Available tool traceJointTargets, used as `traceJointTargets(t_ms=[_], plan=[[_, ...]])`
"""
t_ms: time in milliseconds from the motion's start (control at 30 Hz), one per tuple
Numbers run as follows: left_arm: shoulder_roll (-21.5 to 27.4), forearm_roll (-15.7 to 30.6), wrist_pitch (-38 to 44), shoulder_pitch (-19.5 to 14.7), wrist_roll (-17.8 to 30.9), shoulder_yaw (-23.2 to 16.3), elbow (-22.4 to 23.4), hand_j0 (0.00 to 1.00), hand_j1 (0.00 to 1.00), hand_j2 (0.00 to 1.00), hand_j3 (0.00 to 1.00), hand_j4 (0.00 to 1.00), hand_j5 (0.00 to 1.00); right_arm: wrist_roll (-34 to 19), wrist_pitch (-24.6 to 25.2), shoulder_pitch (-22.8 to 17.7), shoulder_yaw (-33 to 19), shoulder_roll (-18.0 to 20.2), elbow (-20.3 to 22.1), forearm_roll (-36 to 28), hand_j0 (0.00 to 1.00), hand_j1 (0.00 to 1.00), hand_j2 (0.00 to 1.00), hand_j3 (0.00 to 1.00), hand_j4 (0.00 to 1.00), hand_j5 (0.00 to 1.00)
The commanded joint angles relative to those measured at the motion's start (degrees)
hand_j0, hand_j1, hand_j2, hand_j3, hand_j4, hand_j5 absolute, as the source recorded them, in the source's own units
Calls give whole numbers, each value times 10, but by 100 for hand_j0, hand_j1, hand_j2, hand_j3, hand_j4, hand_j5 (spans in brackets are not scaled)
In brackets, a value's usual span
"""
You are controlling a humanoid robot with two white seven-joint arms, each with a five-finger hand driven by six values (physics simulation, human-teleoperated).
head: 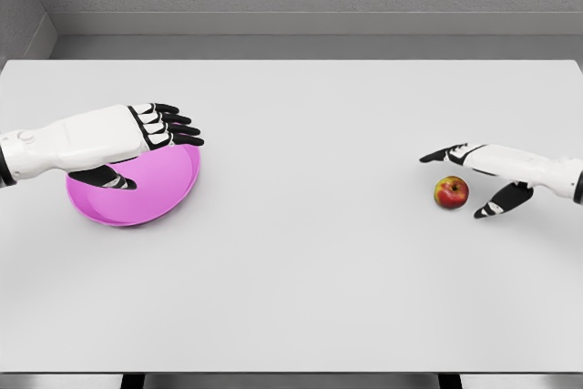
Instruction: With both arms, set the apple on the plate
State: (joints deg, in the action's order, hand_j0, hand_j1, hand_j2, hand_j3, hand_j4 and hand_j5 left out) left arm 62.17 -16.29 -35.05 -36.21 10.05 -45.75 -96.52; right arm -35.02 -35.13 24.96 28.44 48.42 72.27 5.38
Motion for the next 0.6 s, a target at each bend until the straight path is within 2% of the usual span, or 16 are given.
traceJointTargets(t_ms=[0,133,200,467,567], plan=[[1,4,1,0,0,0,-1,100,100,100,100,100,100,0,1,2,0,-11,-19,13,100,100,100,100,100,100],[1,4,1,0,0,0,-1,100,100,100,100,100,100,0,1,7,0,-15,-23,14,100,100,100,100,100,100],[1,4,1,0,0,0,0,100,100,100,100,100,100,0,1,11,0,-15,-23,14,90,90,90,90,90,90],[1,4,1,0,0,0,0,100,100,100,100,100,100,0,1,11,1,-15,-22,20,84,84,84,84,84,84],[1,4,1,0,0,0,0,100,100,100,100,100,100,0,1,12,17,-15,-20,20,82,82,82,82,82,82]])
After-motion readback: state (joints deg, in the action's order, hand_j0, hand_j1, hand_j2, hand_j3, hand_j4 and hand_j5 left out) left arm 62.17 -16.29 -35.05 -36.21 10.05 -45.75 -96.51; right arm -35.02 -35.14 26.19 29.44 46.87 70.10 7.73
